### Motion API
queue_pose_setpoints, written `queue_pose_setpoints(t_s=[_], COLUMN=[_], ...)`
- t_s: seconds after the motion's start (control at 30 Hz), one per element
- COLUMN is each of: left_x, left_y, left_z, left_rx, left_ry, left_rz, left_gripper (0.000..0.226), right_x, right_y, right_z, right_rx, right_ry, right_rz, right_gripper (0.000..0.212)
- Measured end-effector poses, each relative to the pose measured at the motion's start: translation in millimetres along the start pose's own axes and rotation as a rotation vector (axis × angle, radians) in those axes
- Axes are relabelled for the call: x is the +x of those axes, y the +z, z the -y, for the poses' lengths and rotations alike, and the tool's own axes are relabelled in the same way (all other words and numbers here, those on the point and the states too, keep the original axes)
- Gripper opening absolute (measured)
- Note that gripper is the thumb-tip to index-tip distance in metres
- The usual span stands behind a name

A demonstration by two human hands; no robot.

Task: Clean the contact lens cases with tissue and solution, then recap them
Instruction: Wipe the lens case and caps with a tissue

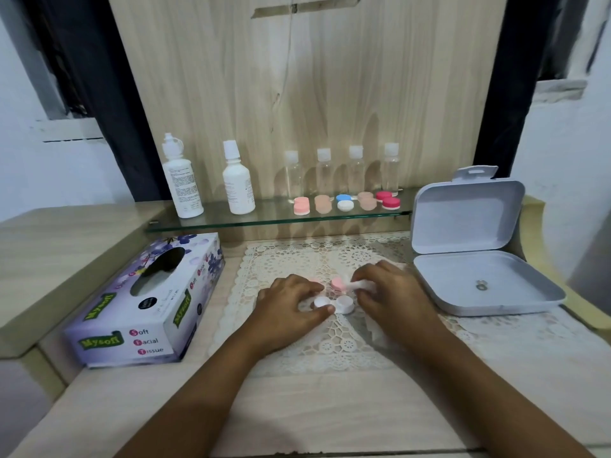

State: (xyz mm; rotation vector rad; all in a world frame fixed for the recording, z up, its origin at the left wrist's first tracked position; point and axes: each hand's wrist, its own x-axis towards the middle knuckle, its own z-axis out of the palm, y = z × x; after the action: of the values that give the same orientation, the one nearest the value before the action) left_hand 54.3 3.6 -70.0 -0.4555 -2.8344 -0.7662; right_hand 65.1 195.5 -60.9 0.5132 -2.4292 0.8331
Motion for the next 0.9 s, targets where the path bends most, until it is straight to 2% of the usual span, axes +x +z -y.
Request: queue_pose_setpoints(t_s=[0.1, 0.17, 0.57, 0.73, 0.9], left_x=[-1.8, -2.2, 1.8, 1.4, 0.8], left_y=[-0.1, 0.4, 2.8, 3.1, 4.2], left_z=[-2.4, -2.4, 0.7, 0.5, 0.2], left_rx=[0.027, 0.023, -0.027, -0.037, -0.027], left_ry=[0.037, 0.052, 0.071, 0.076, 0.074], left_rz=[-0.014, -0.020, -0.011, -0.018, -0.036], left_gripper=[0.028, 0.022, 0.021, 0.020, 0.020], right_x=[-0.8, -2.0, -0.5, 6.3, 13.1], right_y=[7.2, 11.9, 7.9, 6.0, 2.7], right_z=[-2.5, -3.4, 0.4, 4.4, 8.9], right_rx=[-0.017, -0.036, -0.292, -0.396, -0.447], right_ry=[-0.062, -0.086, -0.067, -0.075, -0.097], right_rz=[0.111, 0.156, 0.343, 0.443, 0.472], right_gripper=[0.013, 0.018, 0.051, 0.035, 0.030])
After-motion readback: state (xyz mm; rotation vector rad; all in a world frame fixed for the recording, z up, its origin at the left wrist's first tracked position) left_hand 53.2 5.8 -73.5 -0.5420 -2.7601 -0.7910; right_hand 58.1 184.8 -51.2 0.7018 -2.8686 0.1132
